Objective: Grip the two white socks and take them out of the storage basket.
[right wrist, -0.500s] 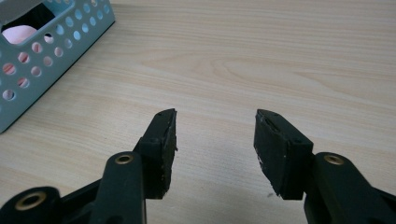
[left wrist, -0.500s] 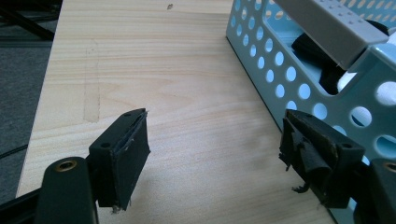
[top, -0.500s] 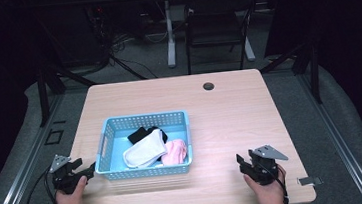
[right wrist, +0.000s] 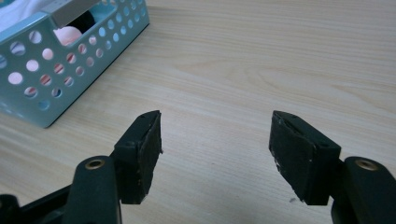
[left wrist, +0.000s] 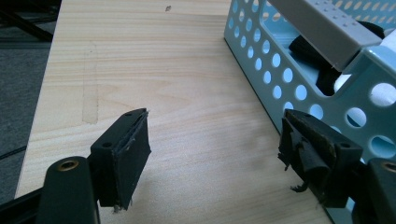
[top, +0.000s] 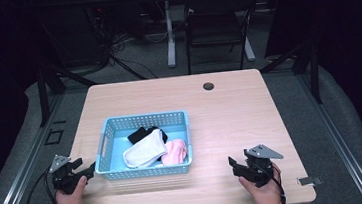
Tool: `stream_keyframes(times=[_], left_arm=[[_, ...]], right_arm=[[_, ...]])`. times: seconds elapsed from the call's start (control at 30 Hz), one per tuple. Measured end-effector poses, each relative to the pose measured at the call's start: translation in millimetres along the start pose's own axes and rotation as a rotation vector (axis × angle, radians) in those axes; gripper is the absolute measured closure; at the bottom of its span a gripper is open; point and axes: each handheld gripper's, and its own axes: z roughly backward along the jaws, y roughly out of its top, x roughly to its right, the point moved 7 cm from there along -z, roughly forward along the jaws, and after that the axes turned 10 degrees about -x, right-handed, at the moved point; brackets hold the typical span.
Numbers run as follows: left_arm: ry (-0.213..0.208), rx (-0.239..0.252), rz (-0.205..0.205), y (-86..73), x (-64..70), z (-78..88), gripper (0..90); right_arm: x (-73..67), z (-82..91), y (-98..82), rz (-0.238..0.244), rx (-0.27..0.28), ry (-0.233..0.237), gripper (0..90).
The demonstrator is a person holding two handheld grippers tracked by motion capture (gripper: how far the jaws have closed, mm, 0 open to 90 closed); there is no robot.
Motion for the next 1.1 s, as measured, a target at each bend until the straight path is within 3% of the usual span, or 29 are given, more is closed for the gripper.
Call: stream_keyframes(times=[0.1, 0.27, 0.3, 0.43, 0.6, 0.9, 1.1], left_arm=[[0.000, -0.008, -0.002, -0.2, 0.3, 0.3, 24.4], [-0.001, -0.001, 0.000, 0.1, 0.3, 0.2, 24.3], [-0.001, 0.001, 0.001, 0.2, 0.3, 0.4, 24.4], [-0.003, 0.002, 0.002, 0.2, 0.2, 0.2, 24.3], [-0.005, 0.002, 0.002, 0.0, 0.1, 0.6, 24.3], [-0.005, 0.002, 0.001, 0.3, 0.6, 0.2, 24.3], [-0.006, 0.004, 0.004, 0.5, 0.5, 0.3, 24.2]], right_arm=[[-4.8, -0.5, -0.8, 0.039, -0.023, 0.000, 36.0], [-9.4, 1.0, 1.2, 0.035, -0.029, 0.012, 41.7], [-13.9, 2.4, 2.9, 0.044, -0.034, 0.014, 46.3], [-26.4, 7.7, 10.8, 0.079, -0.031, 0.023, 50.7], [-38.1, 8.8, 21.9, 0.102, -0.028, 0.033, 51.4], [-50.5, 3.7, 31.5, 0.139, -0.100, 0.058, 55.3], [-53.9, 2.6, 40.0, 0.131, -0.129, 0.081, 55.3]])
